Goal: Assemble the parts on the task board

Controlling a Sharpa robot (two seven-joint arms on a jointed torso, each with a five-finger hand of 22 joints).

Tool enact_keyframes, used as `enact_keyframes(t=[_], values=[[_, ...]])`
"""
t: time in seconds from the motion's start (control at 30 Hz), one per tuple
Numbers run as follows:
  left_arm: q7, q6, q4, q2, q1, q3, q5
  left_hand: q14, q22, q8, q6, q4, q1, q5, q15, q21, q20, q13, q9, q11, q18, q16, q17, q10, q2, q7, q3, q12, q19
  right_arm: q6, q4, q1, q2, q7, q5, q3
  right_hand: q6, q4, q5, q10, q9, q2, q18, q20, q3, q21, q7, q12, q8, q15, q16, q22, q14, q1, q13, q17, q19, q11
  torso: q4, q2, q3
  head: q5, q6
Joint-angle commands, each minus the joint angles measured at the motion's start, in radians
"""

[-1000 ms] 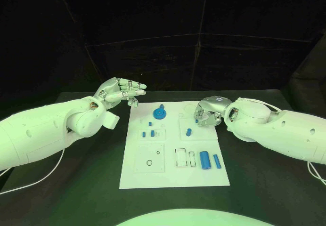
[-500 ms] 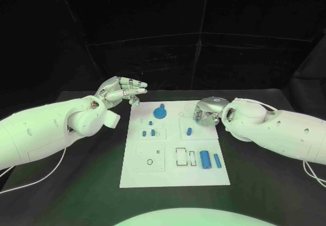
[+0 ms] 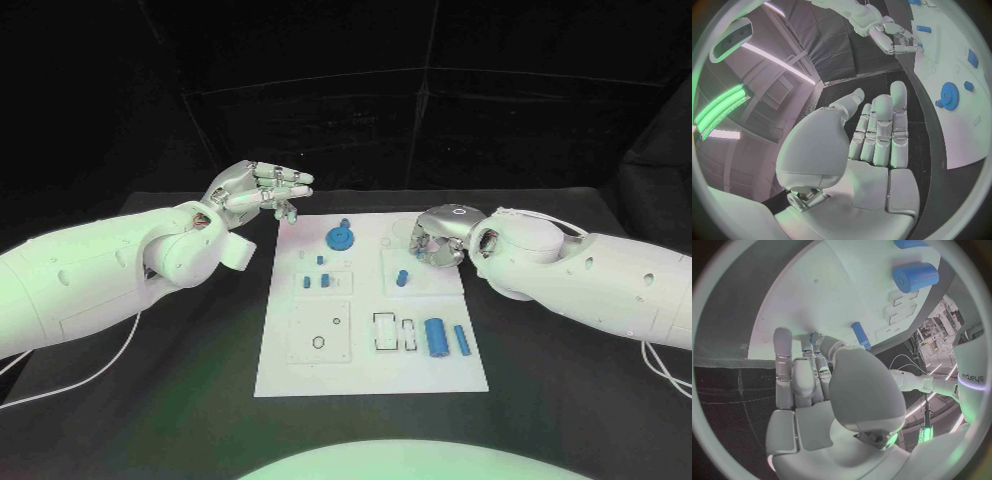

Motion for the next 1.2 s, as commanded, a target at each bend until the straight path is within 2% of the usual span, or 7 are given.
enact_keyframes(t=[0.03, 0.23, 0.53, 0.7, 1.0, 1.2], values=[[0.015, 0.012, 0.0, 0.0, 0.001, 0.001, 0.009, -0.008, -0.001, 0.0, -0.001, -0.003, 0.003, -0.002, 0.001, -0.005, 0.003, 0.0, -0.002, 0.001, 0.013, -0.005, -0.001, -0.005, 0.007, 0.01, -0.005, 0.007, -0.005, -0.051, 0.011, -0.004, -0.007, -0.021, -0.02, -0.004, 0.01, -0.013, -0.001, 0.017, 0.0, 0.001, -0.009, -0.002, 0.026, 0.033, -0.001, 0.003, -0.001, -0.007, 0.007, 0.044, 0.031, -0.017, 0.003, -0.005, 0.013, -0.008, 0.0002, -0.001, 0.0002, -0.001, 0.0], [0.015, 0.009, -0.003, 0.0, 0.001, 0.001, 0.009, -0.008, -0.002, 0.0, -0.002, -0.004, 0.004, -0.002, 0.002, -0.006, 0.004, 0.0, -0.002, 0.002, 0.013, -0.005, -0.002, -0.007, 0.007, 0.011, -0.005, 0.007, -0.004, -0.099, 0.056, -0.004, -0.035, -0.025, -0.022, -0.003, 0.013, -0.026, 0.001, 0.02, -0.001, -0.005, -0.01, -0.001, 0.05, 0.051, -0.001, 0.002, -0.004, -0.007, 0.014, 0.06, 0.03, -0.034, 0.004, -0.003, 0.01, -0.009, 0.0005, -0.002, -0.0009, -0.002, 0.002], [0.015, 0.006, -0.015, 0.0, 0.001, 0.001, 0.009, -0.008, -0.003, 0.0, -0.003, -0.006, 0.006, -0.001, 0.002, -0.007, 0.004, 0.0, -0.001, 0.002, 0.013, -0.005, -0.003, -0.008, 0.008, 0.012, -0.005, 0.008, -0.004, -0.197, 0.127, -0.003, -0.08, -0.004, -0.002, -0.002, 0.014, -0.043, 0.016, 0.021, -0.001, -0.012, -0.01, -0.001, 0.075, 0.066, 0.0, 0.0, -0.006, -0.007, 0.023, 0.074, 0.03, -0.046, 0.004, 0.001, 0.005, -0.008, -0.0003, -0.001, 0.0001, -0.003, 0.005], [0.014, 0.006, -0.017, 0.001, 0.001, 0.001, 0.009, -0.009, -0.003, 0.0, -0.003, -0.006, 0.007, -0.001, 0.002, -0.007, 0.004, 0.0, -0.001, 0.002, 0.013, -0.005, -0.003, -0.008, 0.008, 0.012, -0.005, 0.009, -0.004, -0.232, 0.171, -0.003, -0.103, 0.005, 0.015, 0.0, 0.013, -0.047, 0.019, 0.021, -0.001, -0.018, -0.01, -0.001, 0.081, 0.071, 0.001, -0.001, -0.006, -0.006, 0.026, 0.078, 0.03, -0.053, 0.004, 0.003, 0.003, -0.007, 0.0008, -0.001, -0.0013, -0.001, 0.005], [0.014, 0.009, -0.018, 0.007, 0.001, 0.001, 0.009, -0.009, -0.003, 0.0, -0.003, -0.006, 0.007, -0.001, 0.002, -0.007, 0.004, 0.0, -0.001, 0.002, 0.013, -0.005, -0.003, -0.008, 0.008, 0.012, -0.005, 0.009, -0.004, -0.24, 0.288, -0.002, -0.102, 0.018, 0.046, 0.001, 0.014, -0.046, 0.014, 0.021, -0.001, -0.022, -0.011, 0.001, 0.082, 0.077, 0.001, -0.001, -0.006, -0.006, 0.031, 0.083, 0.03, -0.066, 0.004, 0.008, 0.001, -0.007, 0.0013, -0.001, -0.001, 0.013, 0.001], [0.013, 0.01, -0.018, 0.014, 0.001, 0.001, 0.009, -0.009, -0.003, 0.0, -0.003, -0.006, 0.007, -0.001, 0.003, -0.007, 0.004, 0.0, -0.001, 0.003, 0.013, -0.005, -0.004, -0.008, 0.008, 0.012, -0.005, 0.009, -0.004, -0.219, 0.313, -0.003, -0.053, 0.024, 0.06, 0.0, 0.015, -0.045, 0.007, 0.022, -0.001, -0.022, -0.011, 0.001, 0.081, 0.078, 0.0, -0.001, -0.006, -0.005, 0.032, 0.083, 0.03, -0.074, 0.004, 0.007, -0.001, -0.007, 0.002, 0.0, -0.0025, 0.023, -0.003]])
